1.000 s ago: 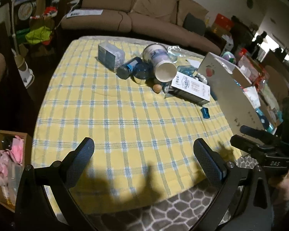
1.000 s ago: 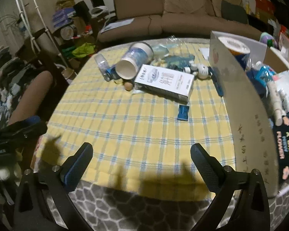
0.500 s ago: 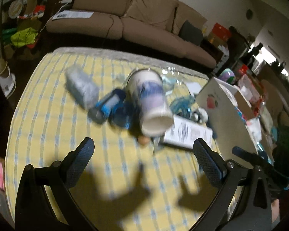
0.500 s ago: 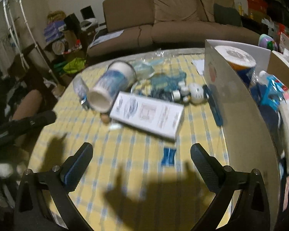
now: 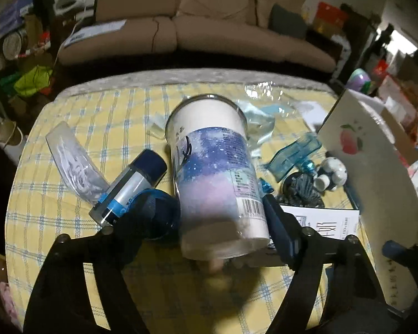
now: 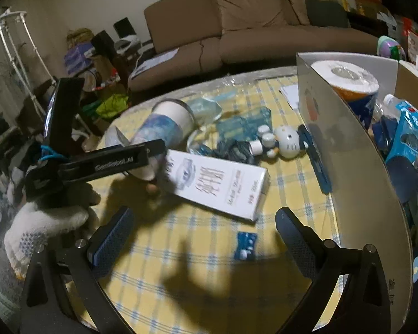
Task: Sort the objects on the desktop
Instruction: 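Grasp the white-and-blue canister with the left tool and lift it, then grasp the canister's black lid end with the right tool while the left tool releases it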
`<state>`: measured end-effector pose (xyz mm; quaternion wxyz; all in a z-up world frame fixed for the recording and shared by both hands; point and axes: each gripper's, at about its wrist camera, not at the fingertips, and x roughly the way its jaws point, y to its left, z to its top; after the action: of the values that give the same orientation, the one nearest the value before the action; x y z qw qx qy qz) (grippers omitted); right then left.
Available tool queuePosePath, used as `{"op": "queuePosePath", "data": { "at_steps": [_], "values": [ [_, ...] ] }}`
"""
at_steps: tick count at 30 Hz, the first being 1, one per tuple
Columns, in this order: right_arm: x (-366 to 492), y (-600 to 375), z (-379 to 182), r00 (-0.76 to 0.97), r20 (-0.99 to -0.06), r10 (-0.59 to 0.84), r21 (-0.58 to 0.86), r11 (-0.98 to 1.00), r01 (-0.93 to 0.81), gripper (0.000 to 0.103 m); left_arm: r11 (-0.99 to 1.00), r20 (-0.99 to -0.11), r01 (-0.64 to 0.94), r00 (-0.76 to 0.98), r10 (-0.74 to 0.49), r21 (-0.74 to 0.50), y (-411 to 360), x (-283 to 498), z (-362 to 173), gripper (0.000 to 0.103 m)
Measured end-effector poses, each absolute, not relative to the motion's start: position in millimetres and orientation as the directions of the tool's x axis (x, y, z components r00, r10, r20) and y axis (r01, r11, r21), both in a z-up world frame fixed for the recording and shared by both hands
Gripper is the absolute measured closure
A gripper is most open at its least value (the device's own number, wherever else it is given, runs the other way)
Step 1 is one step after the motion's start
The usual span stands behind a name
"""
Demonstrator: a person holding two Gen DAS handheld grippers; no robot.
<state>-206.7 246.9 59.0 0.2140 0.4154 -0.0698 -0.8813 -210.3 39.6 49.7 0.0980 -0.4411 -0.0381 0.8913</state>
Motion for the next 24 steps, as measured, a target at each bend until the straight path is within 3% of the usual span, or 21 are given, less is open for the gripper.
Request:
{"op": "queuePosePath", "data": {
  "at_steps": [1, 13, 24],
  "values": [
    [-206, 248, 57, -0.559, -0.705, -0.436, 0.304, -0.899, 0.316, 0.0, -0.975, -0.769, -0.155, -0.6, 0.219, -0.157, 41, -207, 52, 0.045],
    [-180, 251, 61, -0.527, -0.704, -0.477, 0.36, -0.879, 0.314, 0.0, -0.943, -0.734, -0.2, -0.591, 0.334, -0.267, 4, -113, 76, 0.046],
    [-147, 229, 59, -0.46, -0.714, -0.528, 0.424, -0.849, 0.317, 0.0, -0.925, -0.781, -0.128, -0.501, 0.372, -0.359, -46, -5, 47, 0.049]
  ]
}}
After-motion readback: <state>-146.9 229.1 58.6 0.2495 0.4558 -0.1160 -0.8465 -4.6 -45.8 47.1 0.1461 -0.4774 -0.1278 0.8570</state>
